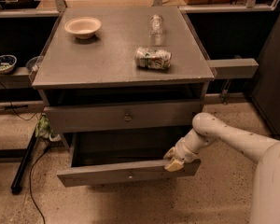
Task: Open middle drawer
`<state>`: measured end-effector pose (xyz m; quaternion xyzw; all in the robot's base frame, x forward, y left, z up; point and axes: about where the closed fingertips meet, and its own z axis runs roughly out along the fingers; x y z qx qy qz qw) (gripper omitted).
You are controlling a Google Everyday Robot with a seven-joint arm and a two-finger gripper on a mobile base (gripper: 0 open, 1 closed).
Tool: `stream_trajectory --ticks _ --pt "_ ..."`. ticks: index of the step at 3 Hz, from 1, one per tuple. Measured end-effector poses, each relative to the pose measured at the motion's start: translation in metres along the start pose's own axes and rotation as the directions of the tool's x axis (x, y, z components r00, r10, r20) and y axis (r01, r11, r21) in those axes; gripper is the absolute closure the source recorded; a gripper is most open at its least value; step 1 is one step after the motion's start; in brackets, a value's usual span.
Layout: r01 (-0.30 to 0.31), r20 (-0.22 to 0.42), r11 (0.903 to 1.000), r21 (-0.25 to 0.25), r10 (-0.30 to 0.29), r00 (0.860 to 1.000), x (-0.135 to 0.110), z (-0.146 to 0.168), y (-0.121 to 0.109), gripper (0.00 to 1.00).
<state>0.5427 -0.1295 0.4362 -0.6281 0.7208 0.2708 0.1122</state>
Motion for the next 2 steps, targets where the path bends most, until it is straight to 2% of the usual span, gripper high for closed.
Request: stream_trajectory --ticks 2 --pt "0.016 0.012 0.9999 0.002 -0.016 1.000 -0.003 -0.012 0.000 1.00"
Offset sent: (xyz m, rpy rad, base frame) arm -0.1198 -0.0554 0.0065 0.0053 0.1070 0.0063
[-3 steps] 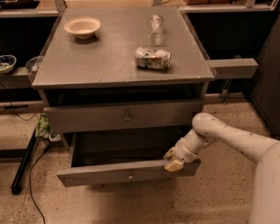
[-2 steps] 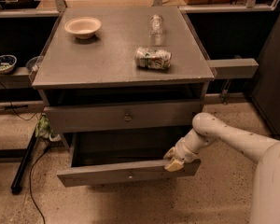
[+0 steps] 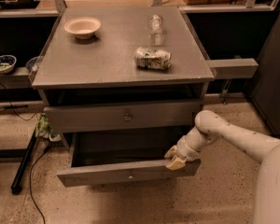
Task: Open middle drawer
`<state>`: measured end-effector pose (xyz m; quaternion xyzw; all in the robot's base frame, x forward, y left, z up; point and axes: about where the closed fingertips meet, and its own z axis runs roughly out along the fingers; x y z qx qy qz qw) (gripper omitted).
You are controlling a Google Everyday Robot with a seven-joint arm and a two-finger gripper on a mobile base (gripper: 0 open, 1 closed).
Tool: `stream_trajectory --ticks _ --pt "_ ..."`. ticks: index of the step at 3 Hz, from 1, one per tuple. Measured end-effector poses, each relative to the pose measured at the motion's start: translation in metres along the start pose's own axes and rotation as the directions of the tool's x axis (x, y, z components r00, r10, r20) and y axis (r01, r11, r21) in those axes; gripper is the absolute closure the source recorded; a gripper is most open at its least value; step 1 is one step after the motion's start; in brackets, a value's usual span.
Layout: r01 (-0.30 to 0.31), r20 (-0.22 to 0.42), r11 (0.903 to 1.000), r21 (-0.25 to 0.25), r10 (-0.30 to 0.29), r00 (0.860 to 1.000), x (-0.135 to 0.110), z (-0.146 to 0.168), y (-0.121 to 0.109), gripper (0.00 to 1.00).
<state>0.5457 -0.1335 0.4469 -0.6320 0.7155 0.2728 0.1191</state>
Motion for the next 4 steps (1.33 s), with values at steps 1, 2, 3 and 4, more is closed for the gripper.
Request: stream_trajectory --ticks 1,2,3,4 --pt "0.000 0.000 1.0000 -0.001 0.000 1.000 0.0003 0.0002 0.0000 1.00" --pt "-0.011 -0.004 0.9999 -0.011 0.011 1.000 0.0058 0.0007 -0.0005 1.00" --pt "-0.011 -0.004 0.9998 -0.016 0.011 1.000 0.0066 -0.0002 -0.0008 1.00" --pt "-0.011 -0.004 0.9998 -0.016 0.011 1.000 0.0063 -0.0006 -0.0014 1.00"
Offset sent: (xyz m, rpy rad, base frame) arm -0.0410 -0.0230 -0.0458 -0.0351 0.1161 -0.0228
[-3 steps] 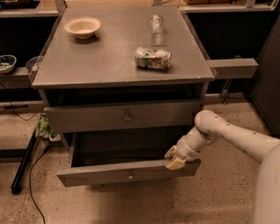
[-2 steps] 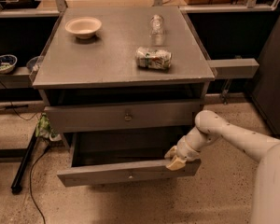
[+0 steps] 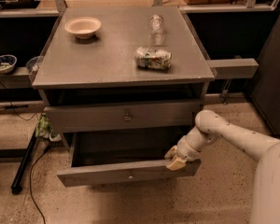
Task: Open middle drawer
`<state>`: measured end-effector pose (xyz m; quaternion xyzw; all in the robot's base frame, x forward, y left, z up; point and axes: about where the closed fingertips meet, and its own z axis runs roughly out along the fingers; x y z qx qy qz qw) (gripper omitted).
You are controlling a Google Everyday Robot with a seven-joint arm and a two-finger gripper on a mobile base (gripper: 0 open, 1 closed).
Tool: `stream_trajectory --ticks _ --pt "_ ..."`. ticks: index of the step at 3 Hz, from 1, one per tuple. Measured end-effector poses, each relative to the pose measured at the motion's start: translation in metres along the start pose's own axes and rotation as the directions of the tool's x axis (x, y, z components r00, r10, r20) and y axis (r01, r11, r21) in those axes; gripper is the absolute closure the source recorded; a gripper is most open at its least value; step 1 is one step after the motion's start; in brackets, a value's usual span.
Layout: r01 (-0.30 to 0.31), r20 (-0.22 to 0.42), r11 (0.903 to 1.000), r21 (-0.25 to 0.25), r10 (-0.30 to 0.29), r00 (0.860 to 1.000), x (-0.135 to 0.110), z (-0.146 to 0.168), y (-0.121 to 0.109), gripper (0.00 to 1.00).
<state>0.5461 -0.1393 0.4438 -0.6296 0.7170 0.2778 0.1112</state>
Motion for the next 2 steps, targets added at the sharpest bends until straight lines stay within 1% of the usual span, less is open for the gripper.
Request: stream_trajectory --ticks 2 --pt "0.000 0.002 1.0000 -0.003 0.000 1.000 -0.0015 -0.0001 -0.0011 1.00"
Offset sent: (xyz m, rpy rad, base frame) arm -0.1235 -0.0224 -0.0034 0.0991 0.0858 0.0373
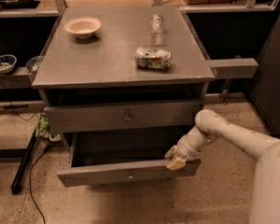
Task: Open middle drawer
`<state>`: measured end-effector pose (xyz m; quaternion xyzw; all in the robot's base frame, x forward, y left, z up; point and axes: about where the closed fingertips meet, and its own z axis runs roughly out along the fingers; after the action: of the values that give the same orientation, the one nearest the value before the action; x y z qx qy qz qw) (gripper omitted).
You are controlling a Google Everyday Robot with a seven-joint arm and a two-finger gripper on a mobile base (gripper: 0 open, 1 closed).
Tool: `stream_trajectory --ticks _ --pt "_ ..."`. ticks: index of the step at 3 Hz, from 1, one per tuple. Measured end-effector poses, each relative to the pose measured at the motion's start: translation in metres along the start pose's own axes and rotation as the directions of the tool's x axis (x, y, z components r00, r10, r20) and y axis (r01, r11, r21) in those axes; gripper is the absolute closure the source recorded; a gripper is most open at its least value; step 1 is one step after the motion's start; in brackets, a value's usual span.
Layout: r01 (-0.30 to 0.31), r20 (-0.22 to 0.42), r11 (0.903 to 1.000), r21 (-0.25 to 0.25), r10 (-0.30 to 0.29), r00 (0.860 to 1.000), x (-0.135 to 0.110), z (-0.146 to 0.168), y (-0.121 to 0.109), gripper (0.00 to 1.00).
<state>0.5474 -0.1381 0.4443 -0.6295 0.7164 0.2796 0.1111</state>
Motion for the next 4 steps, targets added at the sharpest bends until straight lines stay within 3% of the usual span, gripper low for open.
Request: stream_trajectory --ticks 4 --pt "-0.010 0.004 0.9999 -0.011 0.010 1.000 -0.0005 0.0023 -0.0037 1.00"
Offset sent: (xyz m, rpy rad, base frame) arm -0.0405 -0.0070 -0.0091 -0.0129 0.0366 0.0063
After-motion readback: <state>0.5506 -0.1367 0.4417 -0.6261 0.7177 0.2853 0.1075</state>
